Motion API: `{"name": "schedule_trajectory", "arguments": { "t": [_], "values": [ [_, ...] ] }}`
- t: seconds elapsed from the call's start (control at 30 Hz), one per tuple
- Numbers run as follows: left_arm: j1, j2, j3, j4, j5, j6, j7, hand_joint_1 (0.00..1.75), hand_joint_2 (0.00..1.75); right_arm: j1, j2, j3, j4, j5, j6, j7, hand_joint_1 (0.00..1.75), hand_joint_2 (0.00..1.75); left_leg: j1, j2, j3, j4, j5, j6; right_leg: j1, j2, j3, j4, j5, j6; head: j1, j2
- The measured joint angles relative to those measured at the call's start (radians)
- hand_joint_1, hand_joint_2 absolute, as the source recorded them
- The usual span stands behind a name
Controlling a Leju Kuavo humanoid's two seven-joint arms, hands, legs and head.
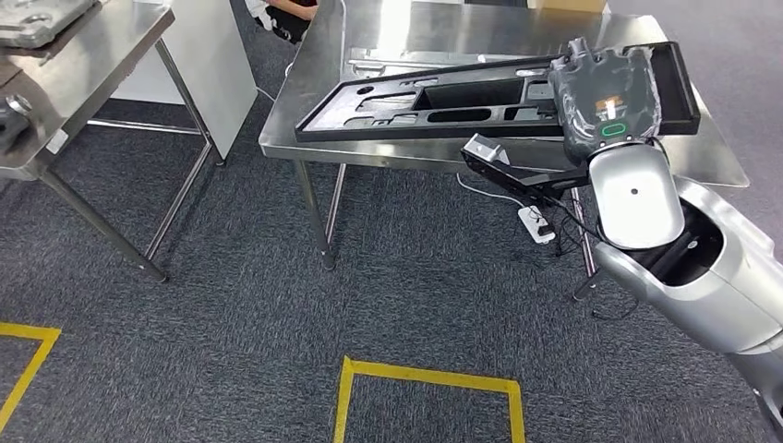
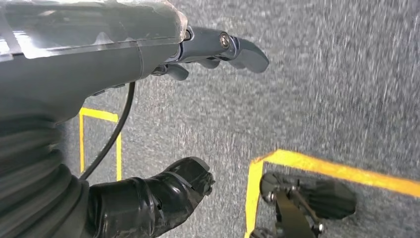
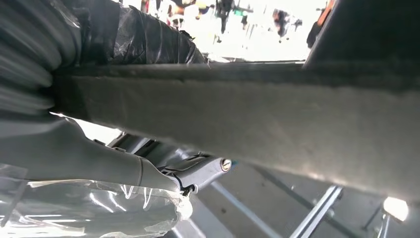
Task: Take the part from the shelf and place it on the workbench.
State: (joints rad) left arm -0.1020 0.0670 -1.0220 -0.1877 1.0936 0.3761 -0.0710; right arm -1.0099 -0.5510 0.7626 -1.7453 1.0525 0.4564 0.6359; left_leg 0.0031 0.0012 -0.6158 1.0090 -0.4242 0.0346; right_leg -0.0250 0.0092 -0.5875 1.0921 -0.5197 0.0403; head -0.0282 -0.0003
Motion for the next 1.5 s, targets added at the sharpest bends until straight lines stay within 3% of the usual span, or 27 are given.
{"name": "schedule_trajectory", "arguments": {
  "t": [0.1,0.13,0.17,0.23,0.3,0.37,0.47,0.5,0.57,0.63,0.67,0.7,0.77,0.83,0.93,1.0,1.1,1.13,1.17,1.23,1.3,1.33,1.43,1.5],
  "values": [
    [0.001,0.0,0.0,0.0,-0.003,0.0,-0.001,0.0,1.75,0.013,-0.005,-0.016,-0.009,0.023,-0.002,0.0,1.75,1.75,-0.003,-0.001,0.014,-0.003,-0.01,0.014,0.003,-0.001,-0.11,0.182,-0.062,0.0,0.002,0.0],
    [0.001,0.001,0.0,0.0,-0.003,0.0,-0.001,0.0,1.75,0.02,-0.006,-0.019,-0.011,0.026,-0.001,-0.001,1.75,1.75,-0.004,-0.001,0.019,-0.002,-0.016,0.015,0.003,-0.001,-0.136,0.211,-0.056,0.0,0.002,0.0],
    [0.001,0.001,0.0,0.0,-0.003,0.0,-0.001,0.0,1.75,0.026,-0.007,-0.022,-0.013,0.028,-0.001,-0.001,1.75,1.75,-0.004,-0.003,0.025,-0.001,-0.022,0.014,0.003,-0.002,-0.145,0.204,-0.031,-0.001,0.002,0.0],
    [0.001,0.001,0.0,0.0,-0.004,-0.001,-0.001,0.0,1.75,0.032,-0.008,-0.026,-0.017,0.031,0.0,-0.002,1.75,1.75,-0.005,-0.005,0.04,0.005,-0.038,0.01,0.004,-0.003,-0.112,0.092,0.057,-0.006,0.002,0.0],
    [0.0,0.001,0.0,0.0,-0.005,-0.001,-0.001,0.0,1.75,0.034,-0.009,-0.033,-0.021,0.037,0.001,-0.004,1.75,1.75,-0.008,-0.007,0.046,0.016,-0.054,0.001,0.01,-0.005,-0.066,-0.016,0.104,-0.014,0.002,0.0],
    [0.0,0.001,-0.001,0.0,-0.006,-0.001,-0.002,0.0,1.75,0.038,-0.009,-0.043,-0.026,0.043,0.003,-0.006,1.75,1.75,-0.011,-0.008,0.045,0.02,-0.062,-0.008,0.014,-0.003,-0.051,-0.043,0.099,-0.023,0.001,0.0],
    [0.0,0.001,-0.001,0.0,-0.007,-0.001,-0.002,0.0,1.75,0.044,-0.009,-0.052,-0.031,0.046,0.006,-0.008,1.75,1.75,-0.009,-0.007,0.041,0.037,-0.079,-0.024,0.008,0.0,-0.043,-0.054,0.095,-0.036,0.0,0.0],
    [-0.001,0.001,-0.002,0.0,-0.007,-0.001,-0.003,0.0,1.75,0.044,-0.009,-0.054,-0.032,0.047,0.007,-0.009,1.75,1.75,-0.007,-0.006,0.024,0.072,-0.097,-0.03,0.006,0.0,-0.038,-0.058,0.093,-0.041,-0.001,0.0],
    [-0.002,0.001,-0.002,0.0,-0.007,-0.001,-0.003,0.0,1.75,0.047,-0.009,-0.059,-0.034,0.048,0.007,-0.01,1.75,1.75,-0.003,-0.006,-0.043,0.195,-0.146,-0.041,0.006,-0.002,-0.029,-0.06,0.087,-0.048,-0.002,0.0],
    [0.0,0.002,-0.003,0.0,-0.006,-0.001,-0.003,0.0,1.75,0.053,-0.009,-0.062,-0.035,0.049,0.008,-0.01,1.75,1.75,0.001,-0.006,-0.108,0.293,-0.16,-0.047,0.005,-0.001,-0.02,-0.06,0.078,-0.05,-0.002,0.0],
    [0.001,0.002,-0.003,0.0,-0.006,-0.001,-0.003,0.0,1.75,0.057,-0.009,-0.063,-0.035,0.049,0.008,-0.011,1.75,1.75,0.003,-0.006,-0.118,0.291,-0.139,-0.049,0.005,-0.001,-0.013,-0.06,0.073,-0.049,-0.002,0.0],
    [0.002,0.002,-0.003,0.0,-0.006,-0.001,-0.003,0.0,1.75,0.059,-0.009,-0.063,-0.035,0.049,0.008,-0.011,1.75,1.75,0.005,-0.006,-0.108,0.249,-0.098,-0.049,0.004,0.0,-0.004,-0.06,0.067,-0.047,-0.002,0.0],
    [0.003,0.002,-0.003,0.0,-0.006,-0.001,-0.003,0.0,1.75,0.061,-0.009,-0.065,-0.036,0.049,0.009,-0.011,1.75,1.75,0.005,-0.006,-0.059,0.115,-0.016,-0.047,0.003,0.001,0.011,-0.06,0.054,-0.039,-0.002,0.0],
    [0.001,0.002,-0.003,0.0,-0.003,-0.002,-0.002,0.0,1.75,0.061,-0.009,-0.069,-0.037,0.049,0.01,-0.014,1.75,1.75,0.0,-0.007,-0.023,0.032,0.005,-0.037,0.004,0.002,0.016,-0.06,0.046,-0.029,-0.002,0.0],
    [-0.002,0.002,-0.003,0.0,0.0,-0.003,-0.001,0.0,1.75,0.062,-0.009,-0.072,-0.038,0.048,0.014,-0.02,1.75,1.75,-0.002,-0.007,-0.011,0.015,-0.007,-0.017,0.004,0.002,0.018,-0.062,0.039,-0.012,-0.002,0.0],
    [-0.001,0.002,-0.003,0.0,0.0,-0.003,0.0,0.0,1.75,0.064,-0.009,-0.074,-0.039,0.048,0.014,-0.021,1.75,1.75,0.001,-0.006,0.004,0.003,-0.009,-0.003,0.003,0.0,-0.001,-0.015,0.014,-0.006,0.0,0.0],
    [-0.001,0.002,-0.003,0.0,0.0,-0.003,0.001,0.0,1.75,0.067,-0.009,-0.077,-0.04,0.048,0.015,-0.021,1.75,1.75,0.0,-0.005,0.017,0.001,-0.019,0.013,0.006,-0.002,-0.108,0.167,-0.05,-0.005,0.003,0.0],
    [-0.001,0.002,-0.003,0.0,0.0,-0.003,0.001,0.0,1.75,0.069,-0.009,-0.077,-0.04,0.048,0.016,-0.021,1.75,1.75,-0.002,-0.006,0.021,0.003,-0.025,0.015,0.006,-0.002,-0.138,0.206,-0.05,-0.005,0.003,0.0],
    [-0.001,0.002,-0.003,0.0,0.001,-0.003,0.002,0.0,1.75,0.071,-0.009,-0.077,-0.04,0.048,0.017,-0.021,1.75,1.75,-0.002,-0.007,0.027,0.005,-0.031,0.015,0.006,-0.002,-0.152,0.209,-0.029,-0.005,0.003,0.0],
    [0.0,0.002,-0.003,0.0,0.003,-0.004,0.003,0.0,1.75,0.072,-0.009,-0.077,-0.04,0.048,0.019,-0.022,1.75,1.75,-0.003,-0.01,0.041,0.012,-0.047,0.012,0.006,-0.003,-0.126,0.113,0.055,-0.009,0.003,0.0],
    [0.001,0.002,-0.003,0.0,0.003,-0.005,0.003,0.0,1.75,0.069,-0.009,-0.078,-0.041,0.049,0.02,-0.022,1.75,1.75,-0.006,-0.012,0.048,0.021,-0.063,0.004,0.009,-0.005,-0.079,0.004,0.103,-0.015,0.003,0.0],
    [0.0,0.002,-0.003,0.0,0.003,-0.006,0.003,0.0,1.75,0.068,-0.009,-0.078,-0.041,0.049,0.02,-0.021,1.75,1.75,-0.008,-0.012,0.048,0.024,-0.067,-0.001,0.011,-0.005,-0.065,-0.026,0.106,-0.02,0.002,0.0],
    [0.0,0.002,-0.003,0.0,0.003,-0.006,0.002,0.0,1.75,0.066,-0.009,-0.08,-0.043,0.051,0.02,-0.021,1.75,1.75,-0.009,-0.012,0.048,0.022,-0.075,-0.014,0.011,-0.002,-0.054,-0.045,0.093,-0.033,-0.001,0.0],
    [-0.001,0.002,-0.003,0.0,0.004,-0.006,0.002,0.0,1.75,0.067,-0.009,-0.082,-0.044,0.051,0.02,-0.02,1.75,1.75,-0.007,-0.009,0.033,0.063,-0.101,-0.025,0.007,-0.001,-0.042,-0.053,0.09,-0.042,-0.003,0.0]
  ]
}}
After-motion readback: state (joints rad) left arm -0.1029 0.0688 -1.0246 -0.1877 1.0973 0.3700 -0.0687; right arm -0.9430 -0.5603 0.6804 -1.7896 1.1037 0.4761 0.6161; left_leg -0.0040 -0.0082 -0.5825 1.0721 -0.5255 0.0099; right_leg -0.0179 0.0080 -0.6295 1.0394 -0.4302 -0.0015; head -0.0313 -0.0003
